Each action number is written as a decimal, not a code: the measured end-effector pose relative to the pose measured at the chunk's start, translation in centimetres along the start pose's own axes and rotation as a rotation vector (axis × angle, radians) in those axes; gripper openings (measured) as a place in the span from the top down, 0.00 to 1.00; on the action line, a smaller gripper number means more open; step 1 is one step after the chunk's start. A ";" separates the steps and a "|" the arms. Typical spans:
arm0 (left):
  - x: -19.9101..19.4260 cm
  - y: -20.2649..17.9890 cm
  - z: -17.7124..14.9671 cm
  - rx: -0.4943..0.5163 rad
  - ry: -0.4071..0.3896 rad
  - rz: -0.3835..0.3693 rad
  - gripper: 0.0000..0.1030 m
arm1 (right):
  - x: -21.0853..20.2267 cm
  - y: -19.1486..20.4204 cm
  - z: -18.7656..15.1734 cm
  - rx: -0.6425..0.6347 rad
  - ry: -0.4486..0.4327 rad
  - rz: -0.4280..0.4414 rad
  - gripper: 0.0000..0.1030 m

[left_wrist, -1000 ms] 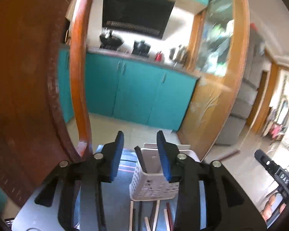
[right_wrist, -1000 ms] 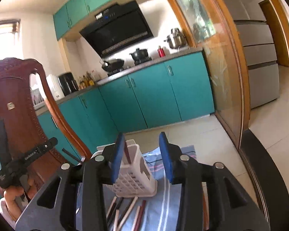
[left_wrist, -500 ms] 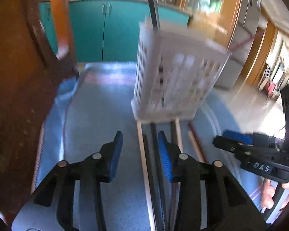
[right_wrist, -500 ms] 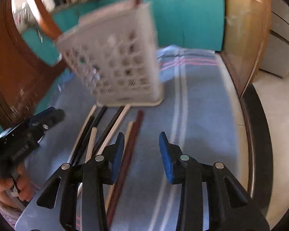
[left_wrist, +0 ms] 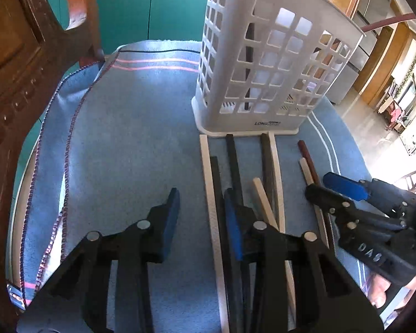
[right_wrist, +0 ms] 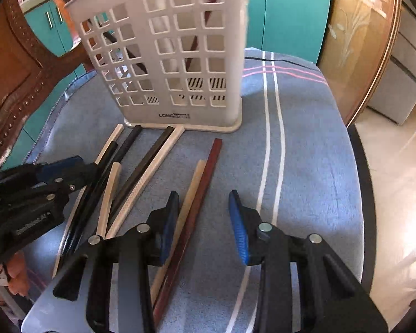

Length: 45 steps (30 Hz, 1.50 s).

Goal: Organize utensils
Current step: 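Grasp a light wood chopstick with the left tool while the right tool grasps a dark red chopstick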

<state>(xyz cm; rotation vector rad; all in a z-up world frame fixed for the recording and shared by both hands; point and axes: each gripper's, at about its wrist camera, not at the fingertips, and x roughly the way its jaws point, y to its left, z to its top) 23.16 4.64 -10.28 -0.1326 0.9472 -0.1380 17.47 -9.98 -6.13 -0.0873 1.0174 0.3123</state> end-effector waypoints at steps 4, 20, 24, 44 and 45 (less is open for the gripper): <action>0.3 0.4 0.0 -0.032 0.009 -0.035 0.71 | -0.2 -1.2 0.1 0.045 0.003 0.054 0.65; -1.6 1.6 -0.2 -0.083 -0.042 -0.018 0.93 | -3.0 -3.7 0.9 0.129 -0.048 0.066 0.74; -1.0 1.3 -0.2 -0.064 -0.016 0.018 0.93 | -2.7 -3.4 0.9 0.123 -0.029 0.077 0.74; 0.1 1.1 -0.4 -0.026 0.019 0.070 0.92 | -1.6 -2.5 0.6 0.076 0.010 0.056 0.75; 0.1 1.1 -0.4 -0.024 0.019 0.070 0.92 | -1.7 -2.0 0.5 0.056 0.009 0.044 0.75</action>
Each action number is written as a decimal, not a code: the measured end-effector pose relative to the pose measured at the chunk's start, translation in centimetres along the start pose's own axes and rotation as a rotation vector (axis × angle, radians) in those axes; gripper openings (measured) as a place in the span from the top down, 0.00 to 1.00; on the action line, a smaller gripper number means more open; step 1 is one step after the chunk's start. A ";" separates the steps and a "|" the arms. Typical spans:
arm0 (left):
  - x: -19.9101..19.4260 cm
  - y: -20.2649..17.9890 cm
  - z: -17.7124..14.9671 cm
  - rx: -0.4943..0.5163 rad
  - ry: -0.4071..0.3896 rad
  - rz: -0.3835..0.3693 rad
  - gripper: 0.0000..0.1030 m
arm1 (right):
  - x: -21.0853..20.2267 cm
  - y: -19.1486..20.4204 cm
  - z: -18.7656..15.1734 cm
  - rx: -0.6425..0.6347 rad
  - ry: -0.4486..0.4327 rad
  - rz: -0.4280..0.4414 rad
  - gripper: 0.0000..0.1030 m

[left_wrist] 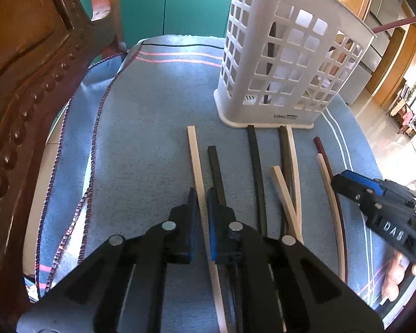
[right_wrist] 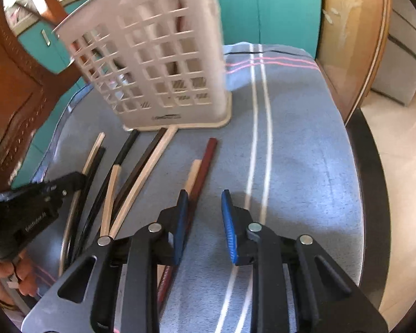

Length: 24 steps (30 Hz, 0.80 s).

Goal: Organize utensils
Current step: 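Grasp a light wood chopstick with the left tool while the right tool grasps a dark red chopstick, then lift both held chopsticks and carry them over the white holder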

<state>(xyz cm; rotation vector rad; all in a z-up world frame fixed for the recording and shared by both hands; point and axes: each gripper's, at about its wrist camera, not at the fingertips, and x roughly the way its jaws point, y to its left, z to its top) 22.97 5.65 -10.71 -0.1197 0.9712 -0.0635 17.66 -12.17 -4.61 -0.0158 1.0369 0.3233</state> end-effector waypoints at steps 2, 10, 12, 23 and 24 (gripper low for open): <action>-0.1 0.0 0.0 0.006 -0.002 0.000 0.92 | 0.0 0.7 -0.1 -0.034 -0.010 -0.032 0.75; -0.1 0.1 -0.1 0.001 -0.004 -0.002 0.91 | 1.2 1.4 -0.1 -0.038 0.009 0.020 0.83; -0.1 0.1 -0.1 0.000 -0.004 -0.006 0.91 | 1.4 1.0 -0.1 -0.006 0.019 0.058 0.86; -0.2 0.1 -0.1 -0.003 -0.001 -0.008 0.91 | 0.2 -3.2 0.8 0.070 0.002 0.004 0.94; -0.2 0.2 -0.1 -0.005 0.000 -0.009 0.91 | 0.6 -3.8 1.1 0.073 0.022 -0.002 0.93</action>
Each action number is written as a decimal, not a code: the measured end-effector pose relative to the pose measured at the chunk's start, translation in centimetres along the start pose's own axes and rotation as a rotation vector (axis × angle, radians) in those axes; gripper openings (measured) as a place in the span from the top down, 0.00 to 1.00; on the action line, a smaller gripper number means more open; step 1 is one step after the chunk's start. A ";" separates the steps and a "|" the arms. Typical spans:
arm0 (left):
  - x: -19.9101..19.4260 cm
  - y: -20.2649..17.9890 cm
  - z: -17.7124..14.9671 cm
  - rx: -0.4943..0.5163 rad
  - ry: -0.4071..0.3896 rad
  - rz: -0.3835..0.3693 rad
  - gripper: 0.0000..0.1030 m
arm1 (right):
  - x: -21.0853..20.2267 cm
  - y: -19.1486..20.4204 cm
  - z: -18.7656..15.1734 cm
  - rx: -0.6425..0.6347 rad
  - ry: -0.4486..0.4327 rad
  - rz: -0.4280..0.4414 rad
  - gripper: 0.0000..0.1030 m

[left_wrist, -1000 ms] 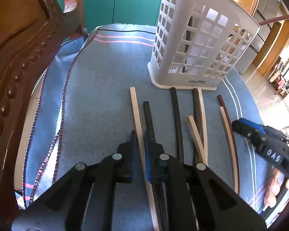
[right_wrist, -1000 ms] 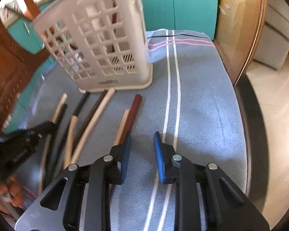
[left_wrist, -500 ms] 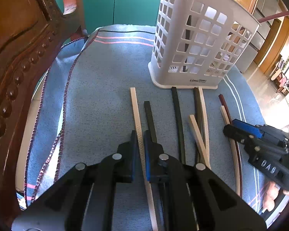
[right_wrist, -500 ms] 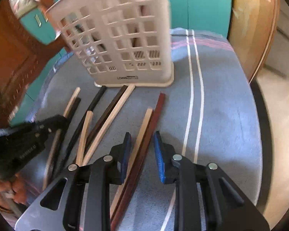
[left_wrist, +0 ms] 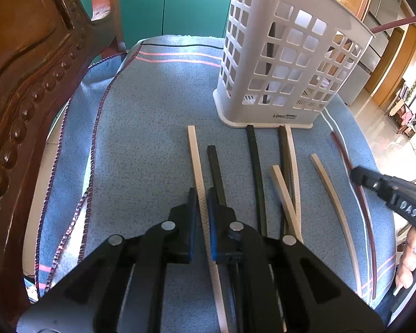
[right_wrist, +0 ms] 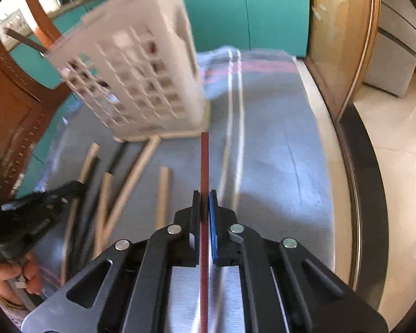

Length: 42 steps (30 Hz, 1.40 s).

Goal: Organize utensils
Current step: 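Lift both held chopsticks and carry them over the white holder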

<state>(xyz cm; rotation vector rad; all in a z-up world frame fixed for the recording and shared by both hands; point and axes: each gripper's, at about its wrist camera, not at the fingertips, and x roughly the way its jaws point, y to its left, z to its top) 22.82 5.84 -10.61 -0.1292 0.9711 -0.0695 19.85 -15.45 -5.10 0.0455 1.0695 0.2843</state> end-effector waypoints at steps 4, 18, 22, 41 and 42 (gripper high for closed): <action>0.1 0.1 0.2 -0.005 0.006 0.007 0.91 | 1.2 -0.5 -0.1 -0.001 0.026 -0.010 0.86; 1.2 -1.6 1.8 0.077 0.036 0.113 0.81 | 1.0 2.9 -0.9 -0.097 0.014 -0.121 0.67; 1.0 -1.6 1.8 0.086 0.073 0.114 0.70 | 1.1 3.8 -1.3 -0.157 0.024 -0.168 0.67; -1.9 -1.3 0.4 0.068 0.030 0.021 0.93 | -1.0 3.4 -1.1 -0.116 -0.037 -0.012 0.94; -2.9 -1.4 0.4 0.068 0.001 0.006 0.93 | -1.9 3.3 -1.0 -0.108 -0.059 0.014 0.94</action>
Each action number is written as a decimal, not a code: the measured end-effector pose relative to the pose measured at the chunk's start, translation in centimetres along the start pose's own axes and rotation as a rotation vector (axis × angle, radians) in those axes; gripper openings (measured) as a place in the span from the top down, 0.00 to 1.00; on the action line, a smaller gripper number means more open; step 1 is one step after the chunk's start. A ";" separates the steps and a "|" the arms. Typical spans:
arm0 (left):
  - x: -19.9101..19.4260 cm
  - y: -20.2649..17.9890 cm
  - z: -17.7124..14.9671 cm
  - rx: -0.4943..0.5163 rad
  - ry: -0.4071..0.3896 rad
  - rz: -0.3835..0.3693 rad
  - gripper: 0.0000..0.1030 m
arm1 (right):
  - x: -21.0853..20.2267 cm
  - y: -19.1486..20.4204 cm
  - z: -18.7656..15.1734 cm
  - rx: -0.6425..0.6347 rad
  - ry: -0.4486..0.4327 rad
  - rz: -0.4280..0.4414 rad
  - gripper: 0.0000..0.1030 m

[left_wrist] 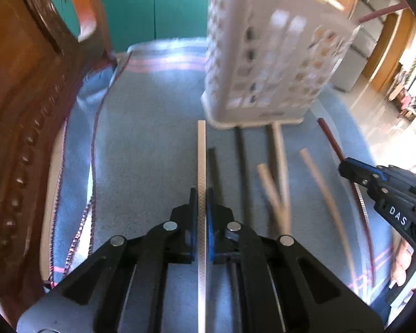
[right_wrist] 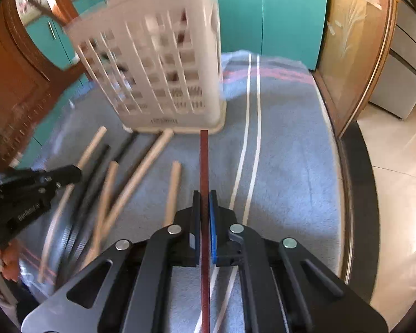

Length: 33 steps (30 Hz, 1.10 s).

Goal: Organize utensils
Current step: 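Lift both held chopsticks and carry them over the white holder, then drop both chopsticks into the white holder and open both tools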

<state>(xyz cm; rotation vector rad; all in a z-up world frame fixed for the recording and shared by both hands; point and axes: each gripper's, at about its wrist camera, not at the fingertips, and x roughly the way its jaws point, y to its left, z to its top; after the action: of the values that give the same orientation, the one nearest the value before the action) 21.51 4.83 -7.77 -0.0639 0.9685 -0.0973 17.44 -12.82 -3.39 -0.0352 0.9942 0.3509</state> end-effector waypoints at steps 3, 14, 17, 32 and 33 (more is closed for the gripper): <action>-2.9 0.3 -0.2 -0.024 -0.063 -0.037 0.93 | -2.7 0.0 0.1 0.002 -0.065 0.049 0.94; -14.2 -0.8 0.4 -0.053 -0.304 -0.105 0.94 | -14.8 -0.9 -0.1 0.087 -0.315 0.173 0.94; -17.2 -1.2 1.4 -0.040 -0.385 -0.103 0.94 | -17.2 -1.1 1.0 0.086 -0.377 0.188 0.94; -22.3 -3.1 13.9 -0.067 -0.787 0.032 0.93 | -23.2 0.3 11.6 0.117 -0.772 0.119 0.94; -20.9 -3.0 14.5 -0.063 -0.779 0.048 0.93 | -22.3 0.6 12.1 0.104 -0.765 0.104 0.94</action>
<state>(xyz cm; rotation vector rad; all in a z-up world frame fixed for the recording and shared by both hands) 21.58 4.31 17.83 -0.1249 0.1937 0.0070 16.08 -16.04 21.79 0.2318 0.2545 0.3654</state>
